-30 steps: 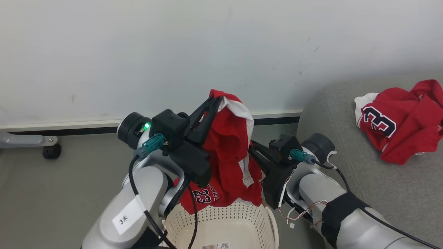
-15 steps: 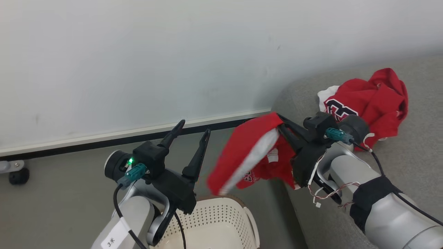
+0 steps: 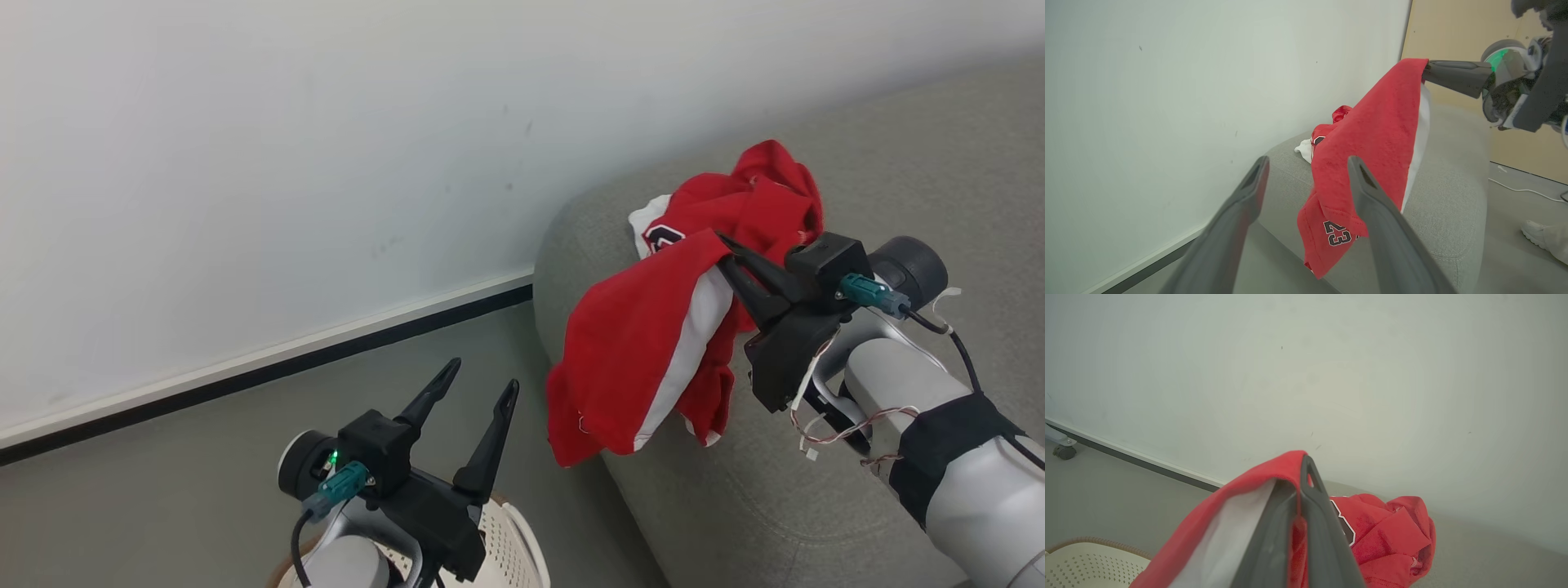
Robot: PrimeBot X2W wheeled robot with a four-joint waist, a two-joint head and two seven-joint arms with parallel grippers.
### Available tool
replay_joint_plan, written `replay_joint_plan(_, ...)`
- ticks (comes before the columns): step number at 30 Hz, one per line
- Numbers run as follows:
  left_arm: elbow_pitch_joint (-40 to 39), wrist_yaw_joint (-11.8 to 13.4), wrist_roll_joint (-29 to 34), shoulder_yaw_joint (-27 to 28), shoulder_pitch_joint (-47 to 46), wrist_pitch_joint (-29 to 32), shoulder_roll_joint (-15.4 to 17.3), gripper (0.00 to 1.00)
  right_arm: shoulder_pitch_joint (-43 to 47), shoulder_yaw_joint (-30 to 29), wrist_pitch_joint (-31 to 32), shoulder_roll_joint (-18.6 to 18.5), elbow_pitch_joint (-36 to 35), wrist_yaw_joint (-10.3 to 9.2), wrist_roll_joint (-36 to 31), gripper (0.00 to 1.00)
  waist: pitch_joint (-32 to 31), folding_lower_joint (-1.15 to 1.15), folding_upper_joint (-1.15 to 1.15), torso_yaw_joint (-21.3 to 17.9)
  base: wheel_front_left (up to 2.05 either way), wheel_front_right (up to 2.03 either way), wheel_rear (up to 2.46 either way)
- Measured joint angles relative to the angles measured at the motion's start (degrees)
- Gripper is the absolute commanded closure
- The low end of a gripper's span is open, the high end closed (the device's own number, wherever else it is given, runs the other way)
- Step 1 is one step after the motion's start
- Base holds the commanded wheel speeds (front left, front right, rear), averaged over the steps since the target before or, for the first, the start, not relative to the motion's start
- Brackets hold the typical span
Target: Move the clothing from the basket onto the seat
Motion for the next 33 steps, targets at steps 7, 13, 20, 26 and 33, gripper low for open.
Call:
replay_joint_plan(7, -1.09, 0.52, 0.0, -0.94, 1.82, -0.56, -0.58, 0.0, -1.13, -0.03, -0.01, -2.76, -3.67, 0.0, -0.57, 1.0, -0.39, 0.0, 0.0, -5.37, 0.0, 0.0, 0.0)
replay_joint_plan(13, -2.41, 0.96, 0.14, -2.01, 1.78, -0.57, -1.33, 0.0, -1.32, -0.08, -0.25, -5.06, -5.38, 0.0, -0.56, 1.0, 0.18, -0.01, 0.0, -8.92, 0.0, 0.0, 0.0)
replay_joint_plan(20, -4.82, 1.51, 1.22, -3.14, 1.33, -0.11, -1.33, 0.0, -5.88, -1.62, 0.02, -8.18, -6.55, 0.0, -0.37, 1.0, 3.3, -0.01, 0.0, -9.6, 0.0, 0.0, 0.0)
replay_joint_plan(26, -8.28, 1.94, 2.78, -3.48, 0.48, 0.88, -0.1, 0.0, -11.96, -3.92, 1.48, -10.95, -6.9, 0.02, -0.41, 1.0, 7.24, 0.0, 0.0, -8.47, 0.0, 0.0, 0.0)
replay_joint_plan(33, -11.73, 1.94, 5.09, -3.92, -1.6, 3.11, 2.4, 0.0, -22.04, -8.11, 4.01, -13.94, -5.13, -0.18, -0.41, 1.0, 12.21, 0.01, 0.0, -6.08, 0.0, 0.0, 0.0)
